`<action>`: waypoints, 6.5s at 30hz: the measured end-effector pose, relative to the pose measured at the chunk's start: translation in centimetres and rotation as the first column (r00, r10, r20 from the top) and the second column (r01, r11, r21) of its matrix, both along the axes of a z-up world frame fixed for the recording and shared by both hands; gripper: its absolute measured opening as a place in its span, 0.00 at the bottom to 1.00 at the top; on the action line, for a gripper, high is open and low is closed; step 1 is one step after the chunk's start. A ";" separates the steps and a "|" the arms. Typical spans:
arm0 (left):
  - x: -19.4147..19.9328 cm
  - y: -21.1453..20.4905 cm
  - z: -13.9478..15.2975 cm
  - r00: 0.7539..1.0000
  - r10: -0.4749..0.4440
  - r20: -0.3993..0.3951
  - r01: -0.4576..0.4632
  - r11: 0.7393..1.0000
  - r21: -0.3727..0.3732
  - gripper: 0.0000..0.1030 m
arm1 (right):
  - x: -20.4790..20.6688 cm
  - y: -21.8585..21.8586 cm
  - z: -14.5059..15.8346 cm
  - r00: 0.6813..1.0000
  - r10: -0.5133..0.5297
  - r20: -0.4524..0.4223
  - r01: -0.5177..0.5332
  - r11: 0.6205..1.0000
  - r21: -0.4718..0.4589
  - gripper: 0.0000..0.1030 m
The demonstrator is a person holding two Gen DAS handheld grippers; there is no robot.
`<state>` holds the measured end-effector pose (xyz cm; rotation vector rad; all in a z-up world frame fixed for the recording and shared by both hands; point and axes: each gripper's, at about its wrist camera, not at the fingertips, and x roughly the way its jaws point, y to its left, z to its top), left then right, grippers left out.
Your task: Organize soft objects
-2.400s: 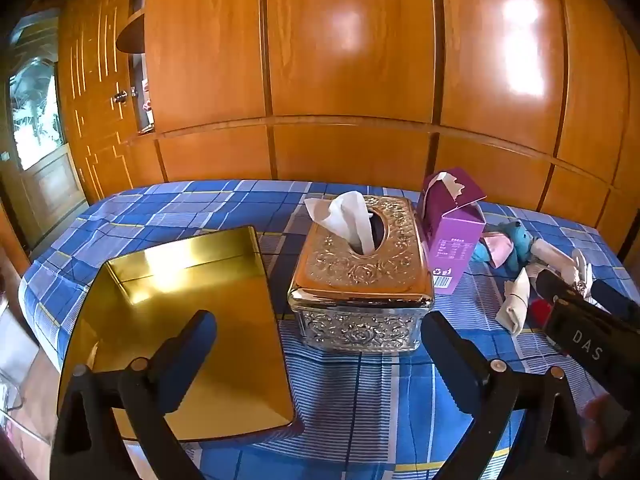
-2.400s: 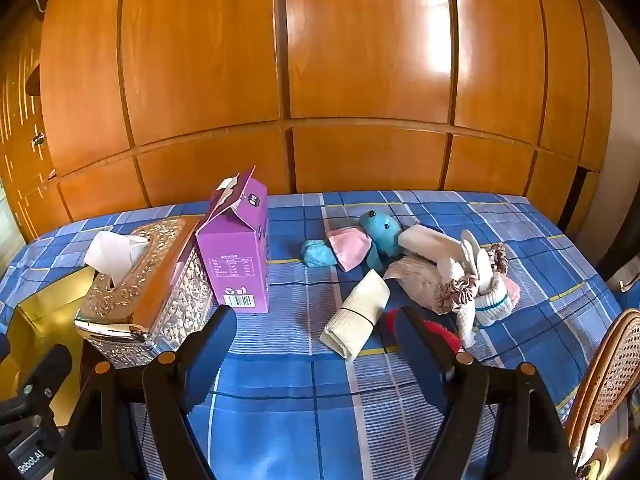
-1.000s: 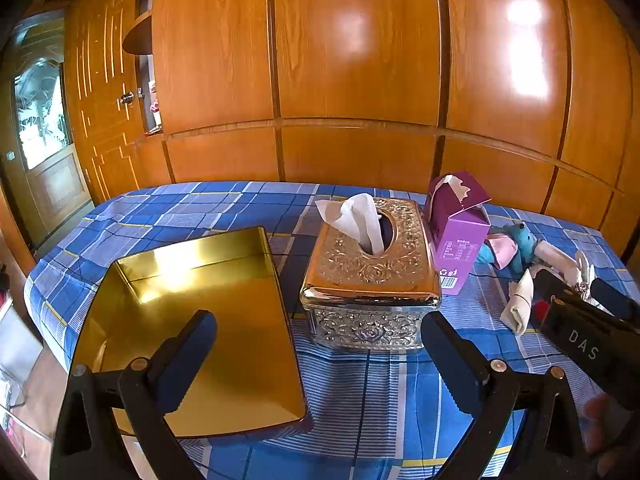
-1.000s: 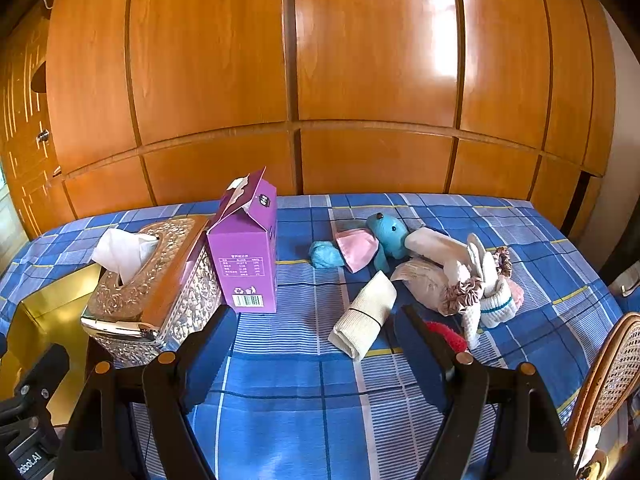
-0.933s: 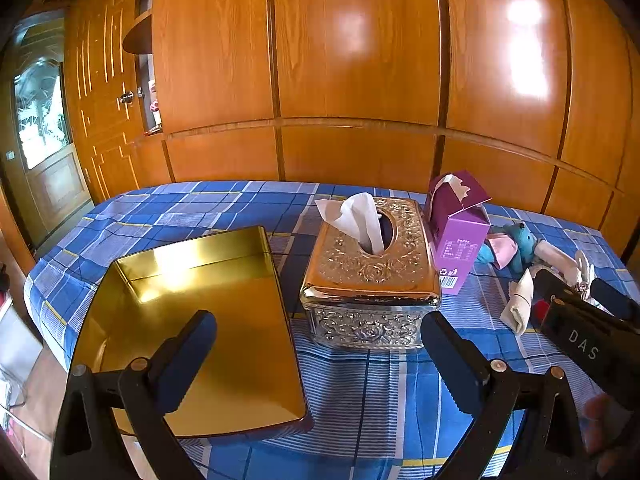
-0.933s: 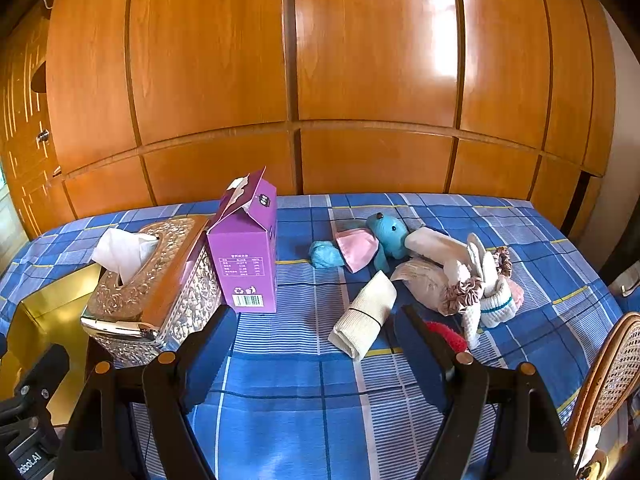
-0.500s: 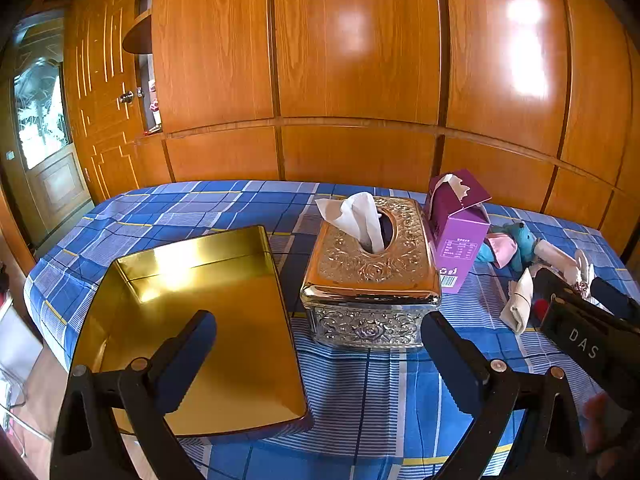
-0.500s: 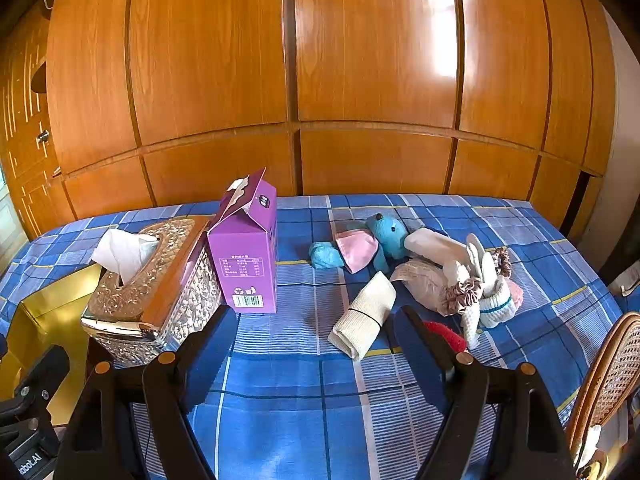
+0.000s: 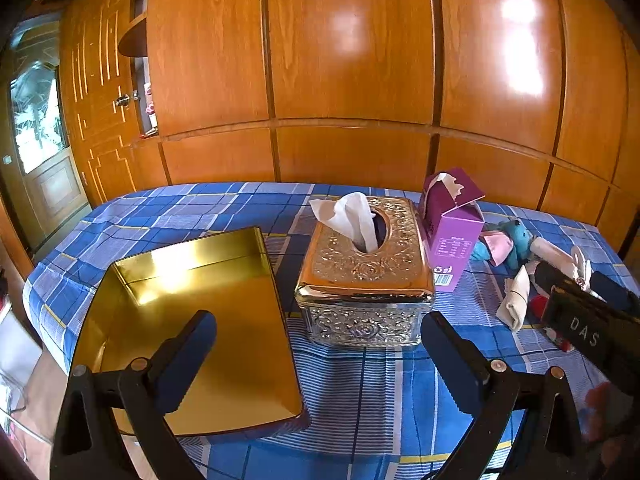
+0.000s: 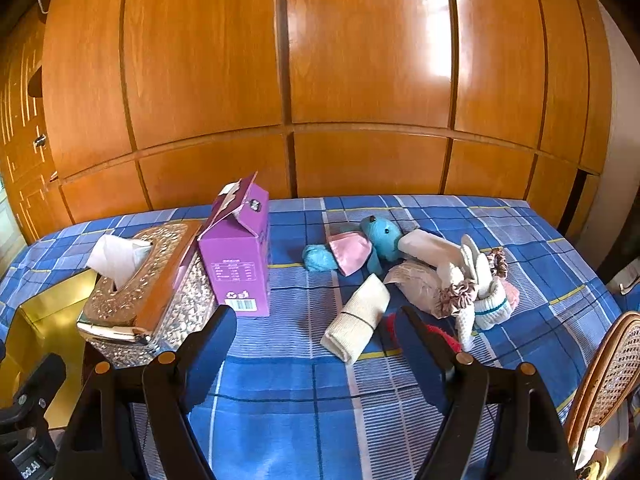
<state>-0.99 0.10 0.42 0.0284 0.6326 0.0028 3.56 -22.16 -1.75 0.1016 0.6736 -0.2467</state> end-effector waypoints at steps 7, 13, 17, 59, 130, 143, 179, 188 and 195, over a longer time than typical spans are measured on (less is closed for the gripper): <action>-0.1 -1.0 0.4 0.990 -0.142 -0.001 0.142 0.990 -0.022 1.00 | 0.9 -4.8 0.5 0.997 -0.081 -0.003 0.081 0.996 0.034 0.80; 0.5 -3.3 1.0 0.951 -0.308 -0.008 0.308 0.951 -0.017 1.00 | 1.3 -12.8 1.1 0.964 -0.266 -0.012 0.266 0.962 0.069 0.80; 1.3 -5.4 0.9 0.915 -0.399 -0.060 0.399 0.917 -0.007 1.00 | 1.0 -16.8 1.1 0.935 -0.354 -0.023 0.354 0.931 0.084 0.80; 13.5 -24.6 -11.5 0.659 -0.616 -0.433 0.674 0.738 -0.025 0.41 | 3.9 -23.3 -5.5 0.940 -0.157 -0.303 0.283 0.855 0.435 0.69; 5.8 9.3 -7.4 0.968 -0.028 -0.250 -0.023 0.980 -0.197 0.78 | 12.8 -5.5 -5.1 0.903 0.099 -0.418 -0.036 0.987 0.155 0.23; 4.8 11.2 -5.7 0.975 0.010 -0.221 -0.056 0.978 -0.202 0.82 | 24.3 2.6 4.9 0.928 0.310 -0.208 -0.277 0.945 0.175 0.23; 3.2 16.5 -4.9 0.961 0.207 -0.185 -0.234 0.962 -0.138 0.83 | 15.7 27.1 -5.5 0.628 0.725 -0.281 -0.668 0.688 0.281 0.59; 2.7 16.0 -3.9 0.965 0.217 -0.149 -0.234 0.967 -0.106 0.88 | 13.1 24.2 -3.0 0.717 0.665 -0.208 -0.645 0.746 0.163 0.59; 2.4 15.0 -3.3 0.969 0.212 -0.127 -0.222 0.973 -0.068 0.90 | 10.5 19.7 -0.7 0.805 0.581 -0.117 -0.581 0.813 0.036 0.59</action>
